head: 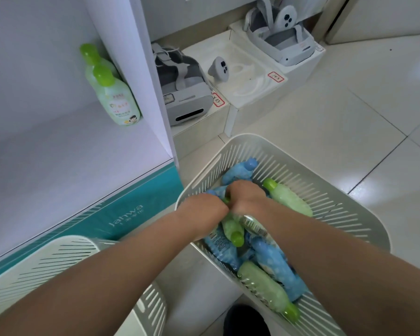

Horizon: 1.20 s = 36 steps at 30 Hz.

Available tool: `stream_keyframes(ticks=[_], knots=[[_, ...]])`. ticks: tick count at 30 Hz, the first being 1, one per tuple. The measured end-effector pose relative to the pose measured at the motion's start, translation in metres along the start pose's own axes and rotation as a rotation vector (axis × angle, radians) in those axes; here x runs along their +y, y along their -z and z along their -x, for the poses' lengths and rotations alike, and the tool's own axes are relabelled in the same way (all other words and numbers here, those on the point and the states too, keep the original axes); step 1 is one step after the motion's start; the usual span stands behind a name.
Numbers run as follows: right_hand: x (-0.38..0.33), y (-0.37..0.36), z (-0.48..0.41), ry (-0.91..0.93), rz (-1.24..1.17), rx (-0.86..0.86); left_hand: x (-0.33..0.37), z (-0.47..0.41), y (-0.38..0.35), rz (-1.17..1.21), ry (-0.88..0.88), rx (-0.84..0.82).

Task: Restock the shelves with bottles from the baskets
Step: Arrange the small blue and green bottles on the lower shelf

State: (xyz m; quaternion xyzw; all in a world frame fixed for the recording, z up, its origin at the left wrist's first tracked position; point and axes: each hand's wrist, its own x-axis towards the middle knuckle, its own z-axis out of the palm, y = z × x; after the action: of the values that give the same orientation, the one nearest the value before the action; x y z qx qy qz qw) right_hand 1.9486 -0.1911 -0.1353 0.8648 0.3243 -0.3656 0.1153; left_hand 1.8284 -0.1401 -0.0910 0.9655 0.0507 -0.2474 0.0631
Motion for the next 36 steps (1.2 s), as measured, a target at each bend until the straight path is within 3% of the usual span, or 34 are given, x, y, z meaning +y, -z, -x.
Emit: stream_keyframes(ticks=[2,8,16,23,36], knots=[[0.0,0.005,0.005,-0.011,0.007,0.004,-0.006,0.006,0.001,0.079,0.036,0.032],[0.018,0.035,0.034,0.222,0.029,-0.016,-0.012,0.025,0.007,0.229,0.16,0.121],[0.018,0.055,0.075,0.29,0.192,-0.122,-0.02,0.06,0.039,0.505,0.297,0.269],[0.014,0.067,0.113,0.334,0.19,0.116,-0.03,0.094,0.069,0.708,0.432,0.394],[-0.015,0.112,0.18,0.364,0.042,0.517,-0.042,0.165,0.111,0.718,0.583,0.532]])
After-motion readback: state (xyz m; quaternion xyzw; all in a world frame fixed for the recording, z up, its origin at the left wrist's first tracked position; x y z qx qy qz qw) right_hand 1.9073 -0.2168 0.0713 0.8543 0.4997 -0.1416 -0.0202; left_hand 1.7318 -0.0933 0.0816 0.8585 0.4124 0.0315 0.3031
